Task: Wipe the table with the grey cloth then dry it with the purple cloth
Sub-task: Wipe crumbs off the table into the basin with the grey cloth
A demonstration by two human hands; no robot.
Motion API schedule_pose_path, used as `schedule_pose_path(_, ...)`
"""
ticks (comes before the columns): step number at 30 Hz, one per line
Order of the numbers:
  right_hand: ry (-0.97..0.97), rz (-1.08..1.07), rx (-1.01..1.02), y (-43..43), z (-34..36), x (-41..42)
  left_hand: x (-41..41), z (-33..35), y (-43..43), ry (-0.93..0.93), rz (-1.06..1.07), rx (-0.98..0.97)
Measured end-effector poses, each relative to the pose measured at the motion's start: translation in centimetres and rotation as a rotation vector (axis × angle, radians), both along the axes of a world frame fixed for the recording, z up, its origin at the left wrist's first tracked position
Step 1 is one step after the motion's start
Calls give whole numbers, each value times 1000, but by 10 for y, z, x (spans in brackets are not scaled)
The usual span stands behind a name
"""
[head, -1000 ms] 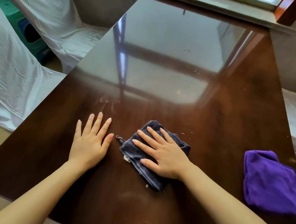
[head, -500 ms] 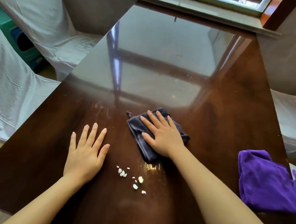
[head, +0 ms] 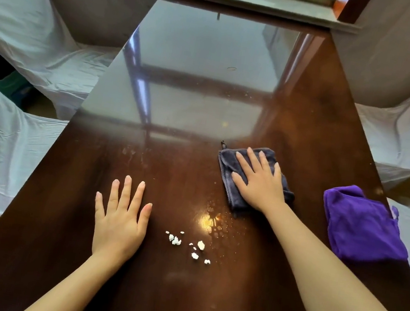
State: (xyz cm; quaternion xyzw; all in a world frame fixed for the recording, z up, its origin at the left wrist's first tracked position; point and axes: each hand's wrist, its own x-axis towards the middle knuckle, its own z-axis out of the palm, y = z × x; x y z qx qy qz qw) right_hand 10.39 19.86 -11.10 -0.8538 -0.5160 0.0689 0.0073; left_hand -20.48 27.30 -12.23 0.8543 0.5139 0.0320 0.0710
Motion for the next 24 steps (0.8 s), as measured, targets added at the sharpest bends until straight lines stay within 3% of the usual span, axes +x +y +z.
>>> schedule_pose_path(5,0,-19,0,-56,4,-42,0,1,0,6,-7,-10)
schedule_pose_path(10,9,93,-1,-110,7,-93,1,1,0,21,-4,-13)
schedule_pose_path(14,35,102,46,-136,8,-89,2,5,-2,15,9,-29)
schedule_pose_path(24,-24,82,-32,-75,-1,-15,-26,1,-21,-8,58,-18)
